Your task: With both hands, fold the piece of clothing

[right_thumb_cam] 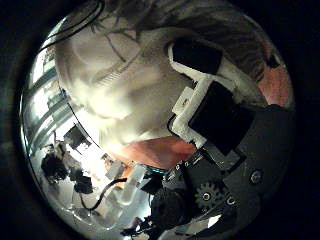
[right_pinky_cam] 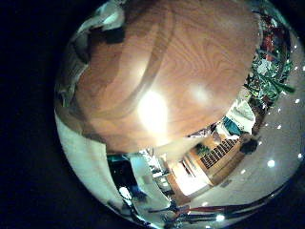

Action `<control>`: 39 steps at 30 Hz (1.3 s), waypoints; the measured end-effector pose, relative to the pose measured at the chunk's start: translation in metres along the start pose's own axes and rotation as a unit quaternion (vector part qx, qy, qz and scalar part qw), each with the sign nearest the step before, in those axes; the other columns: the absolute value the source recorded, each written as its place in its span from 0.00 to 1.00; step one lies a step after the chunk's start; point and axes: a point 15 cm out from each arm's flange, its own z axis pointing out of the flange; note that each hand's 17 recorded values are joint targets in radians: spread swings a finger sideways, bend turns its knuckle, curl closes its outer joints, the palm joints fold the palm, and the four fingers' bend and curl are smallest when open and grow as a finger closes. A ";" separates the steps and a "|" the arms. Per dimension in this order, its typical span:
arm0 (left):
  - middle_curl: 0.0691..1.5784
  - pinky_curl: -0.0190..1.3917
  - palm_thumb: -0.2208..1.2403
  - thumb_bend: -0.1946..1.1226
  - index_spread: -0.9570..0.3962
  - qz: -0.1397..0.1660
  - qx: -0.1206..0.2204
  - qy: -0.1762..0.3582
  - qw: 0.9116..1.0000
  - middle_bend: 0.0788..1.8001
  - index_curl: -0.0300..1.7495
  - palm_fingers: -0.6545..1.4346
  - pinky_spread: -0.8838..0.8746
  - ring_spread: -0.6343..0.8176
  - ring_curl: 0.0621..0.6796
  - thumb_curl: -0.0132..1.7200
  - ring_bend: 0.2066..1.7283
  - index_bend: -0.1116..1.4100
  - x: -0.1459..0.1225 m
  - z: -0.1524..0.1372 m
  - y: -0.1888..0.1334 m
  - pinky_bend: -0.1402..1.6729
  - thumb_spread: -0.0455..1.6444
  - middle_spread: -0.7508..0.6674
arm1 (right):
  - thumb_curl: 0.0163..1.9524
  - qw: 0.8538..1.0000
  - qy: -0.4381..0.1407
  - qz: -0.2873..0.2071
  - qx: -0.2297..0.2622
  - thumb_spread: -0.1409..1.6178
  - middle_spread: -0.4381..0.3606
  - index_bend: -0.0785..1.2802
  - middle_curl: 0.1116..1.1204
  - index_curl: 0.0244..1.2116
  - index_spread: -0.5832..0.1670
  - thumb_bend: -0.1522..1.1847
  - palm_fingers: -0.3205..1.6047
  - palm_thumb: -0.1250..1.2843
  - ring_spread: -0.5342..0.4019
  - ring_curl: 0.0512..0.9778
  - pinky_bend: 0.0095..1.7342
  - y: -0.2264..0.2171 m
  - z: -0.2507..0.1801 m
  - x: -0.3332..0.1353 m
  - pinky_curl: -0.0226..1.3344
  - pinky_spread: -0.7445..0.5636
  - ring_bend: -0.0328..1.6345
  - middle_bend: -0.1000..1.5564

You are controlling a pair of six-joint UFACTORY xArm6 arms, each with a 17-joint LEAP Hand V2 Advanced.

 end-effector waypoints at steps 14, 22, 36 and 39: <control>0.22 0.51 0.62 0.13 0.66 0.017 -0.029 -0.005 0.999 0.06 0.31 0.45 0.47 0.42 0.44 0.27 0.37 0.20 0.019 0.038 0.012 0.27 0.69 0.61 | 0.30 0.999 -0.022 0.039 0.023 0.74 0.37 0.80 0.66 0.72 0.37 0.21 0.76 0.78 0.37 0.61 0.75 0.060 -0.019 0.094 0.54 0.40 0.86 0.84; 0.22 0.50 0.61 0.13 0.66 0.015 -0.043 -0.005 0.999 0.06 0.30 0.45 0.48 0.42 0.43 0.27 0.37 0.20 0.020 0.047 0.016 0.27 0.69 0.61 | 0.32 0.999 -0.010 0.027 0.040 0.74 0.37 0.82 0.65 0.72 0.39 0.18 0.76 0.80 0.37 0.63 0.75 0.088 -0.052 0.077 0.56 0.40 0.86 0.84; 0.21 0.50 0.61 0.13 0.65 -0.006 -0.022 0.000 1.000 0.06 0.30 0.46 0.48 0.42 0.41 0.26 0.36 0.20 -0.003 0.019 0.043 0.26 0.69 0.60 | 0.36 0.976 0.184 -0.039 0.111 0.73 0.38 0.83 0.64 0.71 0.41 0.12 0.76 0.80 0.37 0.63 0.73 0.117 -0.113 -0.116 0.58 0.40 0.87 0.85; 0.21 0.50 0.62 0.13 0.65 -0.016 -0.017 0.003 1.000 0.06 0.30 0.46 0.48 0.41 0.40 0.26 0.36 0.20 -0.013 0.017 0.051 0.26 0.69 0.59 | 0.36 0.967 0.232 -0.056 0.094 0.73 0.38 0.83 0.64 0.71 0.41 0.10 0.77 0.78 0.37 0.63 0.72 0.105 -0.088 -0.163 0.59 0.40 0.87 0.85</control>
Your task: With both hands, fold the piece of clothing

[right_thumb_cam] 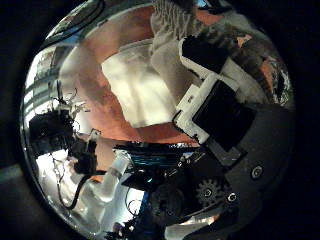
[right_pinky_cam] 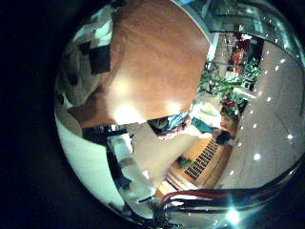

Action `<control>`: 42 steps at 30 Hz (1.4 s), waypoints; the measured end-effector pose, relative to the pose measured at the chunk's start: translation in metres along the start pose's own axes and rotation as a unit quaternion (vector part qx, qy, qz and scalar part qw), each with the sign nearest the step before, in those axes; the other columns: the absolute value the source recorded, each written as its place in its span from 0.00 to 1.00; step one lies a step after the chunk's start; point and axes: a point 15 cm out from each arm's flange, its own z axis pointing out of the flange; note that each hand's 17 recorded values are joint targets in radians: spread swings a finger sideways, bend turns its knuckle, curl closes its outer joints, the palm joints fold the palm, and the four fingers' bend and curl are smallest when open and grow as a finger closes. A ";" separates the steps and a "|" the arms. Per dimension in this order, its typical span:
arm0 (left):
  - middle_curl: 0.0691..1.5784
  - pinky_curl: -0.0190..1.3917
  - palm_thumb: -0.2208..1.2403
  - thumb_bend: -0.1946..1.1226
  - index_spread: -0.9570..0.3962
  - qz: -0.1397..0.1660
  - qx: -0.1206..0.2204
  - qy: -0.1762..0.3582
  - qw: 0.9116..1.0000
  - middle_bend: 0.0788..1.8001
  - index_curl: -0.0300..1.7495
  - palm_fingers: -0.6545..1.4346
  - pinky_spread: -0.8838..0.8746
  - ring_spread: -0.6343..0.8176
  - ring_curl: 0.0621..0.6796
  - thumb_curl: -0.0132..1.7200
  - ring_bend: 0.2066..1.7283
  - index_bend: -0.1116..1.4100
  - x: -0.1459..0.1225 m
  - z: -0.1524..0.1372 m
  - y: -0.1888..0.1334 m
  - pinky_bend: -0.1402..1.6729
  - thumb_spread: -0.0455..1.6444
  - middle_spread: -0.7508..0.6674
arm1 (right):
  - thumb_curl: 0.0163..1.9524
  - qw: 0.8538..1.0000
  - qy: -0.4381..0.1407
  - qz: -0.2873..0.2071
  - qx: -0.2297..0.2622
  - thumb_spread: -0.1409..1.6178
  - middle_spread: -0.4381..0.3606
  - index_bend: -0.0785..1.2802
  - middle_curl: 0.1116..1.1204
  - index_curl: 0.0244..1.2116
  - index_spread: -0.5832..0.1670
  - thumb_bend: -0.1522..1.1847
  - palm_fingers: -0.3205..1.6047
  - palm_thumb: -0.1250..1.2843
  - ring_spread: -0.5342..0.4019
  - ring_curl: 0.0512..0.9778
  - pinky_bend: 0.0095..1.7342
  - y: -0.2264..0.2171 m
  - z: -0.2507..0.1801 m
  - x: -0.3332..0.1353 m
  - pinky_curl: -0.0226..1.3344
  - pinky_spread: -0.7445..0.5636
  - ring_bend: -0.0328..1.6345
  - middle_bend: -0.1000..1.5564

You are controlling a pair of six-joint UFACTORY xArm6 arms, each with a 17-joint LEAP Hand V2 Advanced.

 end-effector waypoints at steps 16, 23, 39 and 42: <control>0.21 0.50 0.62 0.13 0.64 -0.063 0.013 0.007 0.998 0.06 0.31 0.47 0.47 0.41 0.40 0.27 0.35 0.21 -0.052 0.003 0.042 0.26 0.70 0.58 | 0.30 0.997 -0.021 -0.071 -0.021 0.75 0.29 0.51 0.54 0.61 0.29 0.10 0.73 0.64 0.32 0.54 0.65 -0.016 0.030 -0.092 0.48 0.22 0.84 0.78; 0.20 0.50 0.63 0.14 0.64 -0.068 0.016 0.008 0.998 0.06 0.31 0.47 0.47 0.41 0.40 0.27 0.35 0.21 -0.051 0.001 0.041 0.26 0.70 0.58 | 0.29 0.981 -0.131 -0.132 -0.054 0.77 0.25 0.14 0.48 0.48 0.25 0.11 0.48 0.66 0.26 0.50 0.71 -0.008 0.028 -0.107 0.46 0.16 0.79 0.65; 0.20 0.50 0.64 0.13 0.63 -0.069 0.015 -0.003 0.997 0.06 0.32 0.47 0.47 0.41 0.39 0.26 0.35 0.21 -0.027 -0.012 0.033 0.26 0.70 0.58 | 0.29 0.953 -0.219 -0.208 0.034 0.79 0.29 0.29 0.36 0.41 0.26 0.11 0.23 0.72 0.39 0.28 0.36 0.031 -0.035 -0.021 0.28 0.66 0.50 0.50; 0.20 0.50 0.64 0.13 0.63 -0.069 0.018 -0.006 0.997 0.06 0.32 0.47 0.47 0.41 0.39 0.26 0.35 0.21 -0.016 -0.021 0.030 0.26 0.70 0.58 | 0.29 0.950 -0.238 -0.193 0.066 0.80 0.27 0.28 0.34 0.40 0.27 0.11 0.25 0.73 0.40 0.27 0.35 0.046 -0.048 0.017 0.26 0.68 0.48 0.48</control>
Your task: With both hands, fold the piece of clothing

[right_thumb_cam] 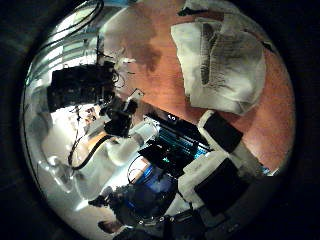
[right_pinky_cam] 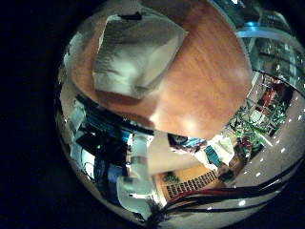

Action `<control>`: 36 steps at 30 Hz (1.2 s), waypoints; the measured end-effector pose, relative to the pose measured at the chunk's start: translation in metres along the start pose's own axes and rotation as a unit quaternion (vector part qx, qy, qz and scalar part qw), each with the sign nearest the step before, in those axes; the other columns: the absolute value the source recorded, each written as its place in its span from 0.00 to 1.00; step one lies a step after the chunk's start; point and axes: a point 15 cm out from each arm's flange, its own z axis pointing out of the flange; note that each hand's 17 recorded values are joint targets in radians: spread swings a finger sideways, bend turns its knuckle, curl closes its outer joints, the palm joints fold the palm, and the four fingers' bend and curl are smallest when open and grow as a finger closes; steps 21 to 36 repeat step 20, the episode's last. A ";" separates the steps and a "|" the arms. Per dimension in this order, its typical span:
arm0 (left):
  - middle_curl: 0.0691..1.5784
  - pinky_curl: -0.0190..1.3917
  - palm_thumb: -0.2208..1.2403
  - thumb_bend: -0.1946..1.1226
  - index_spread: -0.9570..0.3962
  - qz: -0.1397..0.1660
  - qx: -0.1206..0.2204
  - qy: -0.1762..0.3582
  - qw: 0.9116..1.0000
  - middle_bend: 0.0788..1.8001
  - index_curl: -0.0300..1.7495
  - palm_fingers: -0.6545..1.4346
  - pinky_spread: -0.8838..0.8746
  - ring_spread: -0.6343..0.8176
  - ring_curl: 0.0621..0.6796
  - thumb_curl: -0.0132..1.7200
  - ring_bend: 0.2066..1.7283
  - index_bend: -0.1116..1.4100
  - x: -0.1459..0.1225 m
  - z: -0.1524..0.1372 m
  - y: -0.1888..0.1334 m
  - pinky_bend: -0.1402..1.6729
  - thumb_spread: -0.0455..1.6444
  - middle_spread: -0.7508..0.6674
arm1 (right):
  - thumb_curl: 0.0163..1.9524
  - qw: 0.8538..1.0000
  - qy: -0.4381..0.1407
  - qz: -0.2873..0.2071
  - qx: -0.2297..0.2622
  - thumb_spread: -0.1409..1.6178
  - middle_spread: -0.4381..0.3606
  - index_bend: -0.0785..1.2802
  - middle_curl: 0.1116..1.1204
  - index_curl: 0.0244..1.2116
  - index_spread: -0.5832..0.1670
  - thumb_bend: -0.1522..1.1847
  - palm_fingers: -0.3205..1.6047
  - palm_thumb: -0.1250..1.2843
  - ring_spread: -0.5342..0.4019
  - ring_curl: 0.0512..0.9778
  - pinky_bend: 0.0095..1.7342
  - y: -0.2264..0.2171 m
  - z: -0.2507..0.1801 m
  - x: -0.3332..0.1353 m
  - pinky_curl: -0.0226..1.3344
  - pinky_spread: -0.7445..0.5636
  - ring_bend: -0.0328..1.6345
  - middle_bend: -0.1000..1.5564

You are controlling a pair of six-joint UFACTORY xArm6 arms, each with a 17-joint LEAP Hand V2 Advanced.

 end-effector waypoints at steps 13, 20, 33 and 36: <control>0.20 0.50 0.64 0.14 0.63 0.013 -0.020 -0.018 1.000 0.06 0.32 0.48 0.46 0.41 0.38 0.26 0.35 0.20 0.031 -0.032 0.011 0.25 0.71 0.58 | 0.26 0.998 0.003 0.032 0.045 0.87 0.36 0.24 0.29 0.36 0.28 0.10 0.28 0.66 0.47 0.23 0.29 0.086 -0.057 0.064 0.22 0.73 0.42 0.39; 0.21 0.50 0.63 0.14 0.63 0.013 -0.013 -0.038 0.999 0.06 0.32 0.47 0.47 0.41 0.38 0.26 0.34 0.20 0.030 -0.045 0.023 0.25 0.71 0.58 | 0.24 0.998 -0.015 0.053 0.017 0.89 0.40 0.21 0.27 0.35 0.28 0.11 0.29 0.61 0.51 0.21 0.25 0.108 -0.026 0.074 0.21 0.75 0.38 0.35; 0.21 0.50 0.63 0.14 0.63 0.013 -0.013 -0.038 0.999 0.06 0.32 0.47 0.47 0.41 0.38 0.26 0.34 0.20 0.030 -0.045 0.023 0.25 0.71 0.58 | 0.24 0.998 -0.015 0.053 0.017 0.89 0.40 0.21 0.27 0.35 0.28 0.11 0.29 0.61 0.51 0.21 0.25 0.108 -0.026 0.074 0.21 0.75 0.38 0.35; 0.21 0.50 0.63 0.14 0.63 0.013 -0.013 -0.038 0.999 0.06 0.32 0.47 0.47 0.41 0.38 0.26 0.34 0.20 0.030 -0.045 0.023 0.25 0.71 0.58 | 0.24 0.998 -0.015 0.053 0.017 0.89 0.40 0.21 0.27 0.35 0.28 0.11 0.29 0.61 0.51 0.21 0.25 0.108 -0.026 0.074 0.21 0.75 0.38 0.35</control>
